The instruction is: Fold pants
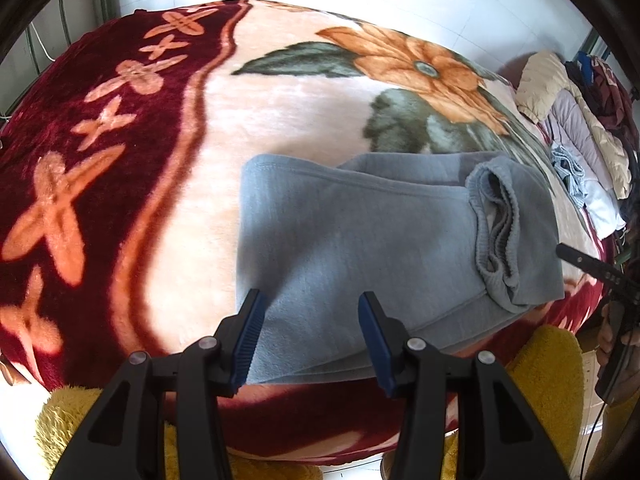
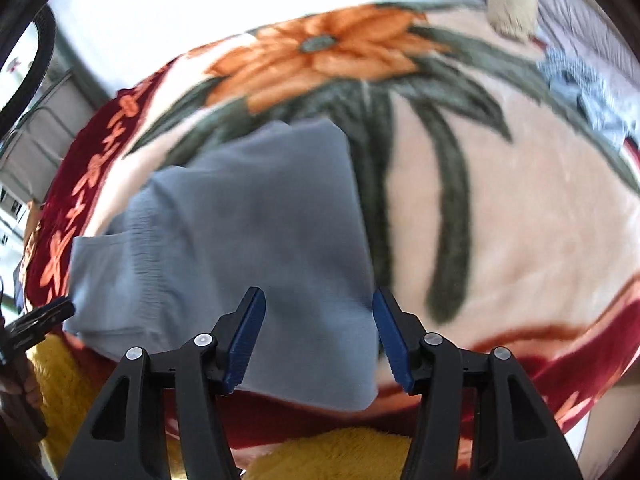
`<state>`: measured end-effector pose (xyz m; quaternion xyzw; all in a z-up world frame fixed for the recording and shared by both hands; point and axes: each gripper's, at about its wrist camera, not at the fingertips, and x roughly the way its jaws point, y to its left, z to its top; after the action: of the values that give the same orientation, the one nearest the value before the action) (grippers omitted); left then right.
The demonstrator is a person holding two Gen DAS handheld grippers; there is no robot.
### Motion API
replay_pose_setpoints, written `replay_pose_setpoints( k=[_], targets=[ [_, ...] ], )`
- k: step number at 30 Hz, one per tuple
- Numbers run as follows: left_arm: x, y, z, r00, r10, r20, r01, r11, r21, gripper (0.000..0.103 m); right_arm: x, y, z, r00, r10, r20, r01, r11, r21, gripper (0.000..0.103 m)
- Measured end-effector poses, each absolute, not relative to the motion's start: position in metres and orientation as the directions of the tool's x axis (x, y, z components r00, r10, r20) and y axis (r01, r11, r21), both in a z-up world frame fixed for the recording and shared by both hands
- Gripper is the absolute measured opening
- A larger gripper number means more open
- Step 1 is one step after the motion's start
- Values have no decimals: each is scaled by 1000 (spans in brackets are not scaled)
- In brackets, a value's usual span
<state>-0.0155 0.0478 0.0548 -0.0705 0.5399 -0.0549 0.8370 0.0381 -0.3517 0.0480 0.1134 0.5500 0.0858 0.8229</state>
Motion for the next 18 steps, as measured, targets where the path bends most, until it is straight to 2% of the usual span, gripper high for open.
replay_pose_setpoints(
  k=[5,12,14,16,18],
  targets=[
    [-13,45,51,403,-149,-903,24,988,-152,51,49,-359,15,312,323,-894,21,938,346,57],
    [-10,45,52,410,-143,-901,10,988,-152,51,55,-362,1,292,384,-876,14,914,405,73],
    [-10,46,54,415,-143,-899,7,988,-153,51,55,-361,1,293,389,-873,10,912,410,74],
    [-11,46,55,417,-140,-898,10,989,-149,51,53,-362,2,304,379,-874,12,916,401,64],
    [-11,46,55,416,-138,-899,11,989,-147,51,51,-366,6,319,391,-863,15,909,417,35]
  ],
)
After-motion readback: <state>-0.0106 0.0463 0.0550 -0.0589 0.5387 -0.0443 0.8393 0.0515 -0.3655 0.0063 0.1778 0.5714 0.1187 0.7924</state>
